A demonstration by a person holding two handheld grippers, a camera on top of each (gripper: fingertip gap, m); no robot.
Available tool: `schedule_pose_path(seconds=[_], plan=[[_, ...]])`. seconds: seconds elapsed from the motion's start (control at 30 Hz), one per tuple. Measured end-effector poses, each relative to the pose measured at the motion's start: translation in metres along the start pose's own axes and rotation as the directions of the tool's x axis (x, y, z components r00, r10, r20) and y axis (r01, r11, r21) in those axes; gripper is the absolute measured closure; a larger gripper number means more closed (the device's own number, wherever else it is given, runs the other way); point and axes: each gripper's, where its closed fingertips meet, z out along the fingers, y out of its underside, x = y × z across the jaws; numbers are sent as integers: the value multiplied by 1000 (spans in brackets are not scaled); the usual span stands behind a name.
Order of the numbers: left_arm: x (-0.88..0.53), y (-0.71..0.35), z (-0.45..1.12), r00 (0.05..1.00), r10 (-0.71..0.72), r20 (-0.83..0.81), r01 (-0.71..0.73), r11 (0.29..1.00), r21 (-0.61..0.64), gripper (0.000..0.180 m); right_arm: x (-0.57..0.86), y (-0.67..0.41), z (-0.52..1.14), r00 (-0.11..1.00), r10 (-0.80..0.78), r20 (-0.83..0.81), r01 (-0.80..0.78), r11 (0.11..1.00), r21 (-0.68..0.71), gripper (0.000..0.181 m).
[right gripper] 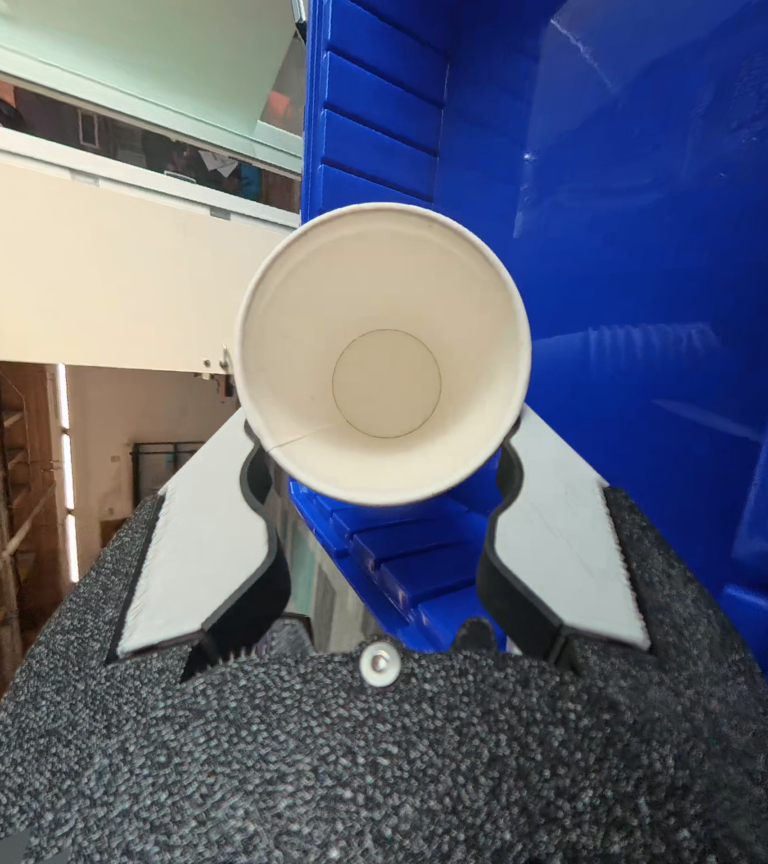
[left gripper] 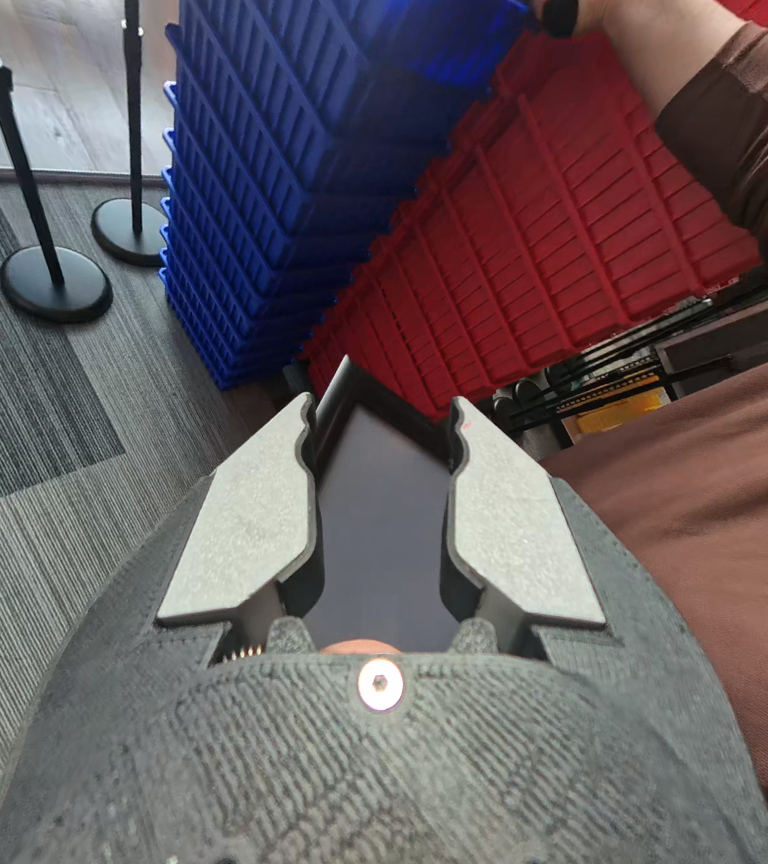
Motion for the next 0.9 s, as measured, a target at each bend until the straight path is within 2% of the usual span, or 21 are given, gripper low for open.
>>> schedule_pose_path(seconds=[0.13, 0.2, 0.27, 0.37, 0.4, 0.47, 0.53, 0.6, 0.67, 0.73, 0.8, 0.9], plan=[[26, -22, 26, 992, 112, -54, -115, 991, -65, 123, -8, 5, 1, 958, -247, -149, 246, 969, -20, 82], [37, -16, 34, 987, 132, -94, -140, 986, -88, 123, -14, 11, -1, 873, -412, -260, 405, 911, -84, 82], [39, -4, 38, 984, 143, -111, -155, 981, -113, 123, -15, 25, -4, 740, -572, -354, 523, 820, -231, 82], [34, 9, 36, 980, 153, -123, -168, 979, -118, 123, -2, 43, -12, 541, -726, -424, 558, 687, -465, 88], [33, 11, 34, 979, 153, -132, -168, 980, -111, 123, -3, 44, -15, 501, -747, -437, 566, 665, -487, 93], [30, 13, 27, 977, 156, -143, -169, 982, -83, 123, -29, 40, -16, 466, -769, -438, 629, 636, -447, 98], [26, 15, 20, 978, 138, -154, -146, 988, -46, 124, -68, 40, -9, 437, -810, -391, 712, 577, -399, 115], [26, 19, 12, 978, 103, -182, -108, 994, -15, 125, -75, 41, -8, 355, -836, -419, 693, 536, -482, 128], [27, 27, 5, 975, 100, -198, -102, 995, -2, 125, -68, 42, -11, 278, -840, -466, 618, 528, -582, 105], [25, 38, -4, 976, 110, -188, -113, 994, -5, 125, -80, 41, -15, 193, -854, -483, 621, 487, -614, 109], [24, 48, -16, 977, 104, -188, -104, 995, 9, 125, -104, 41, -17, 101, -880, -463, 663, 407, -629, 115], [21, 62, -31, 979, 71, -192, -68, 997, 24, 125, -133, 52, -5, 33, -936, -350, 686, 276, -673, 114]])
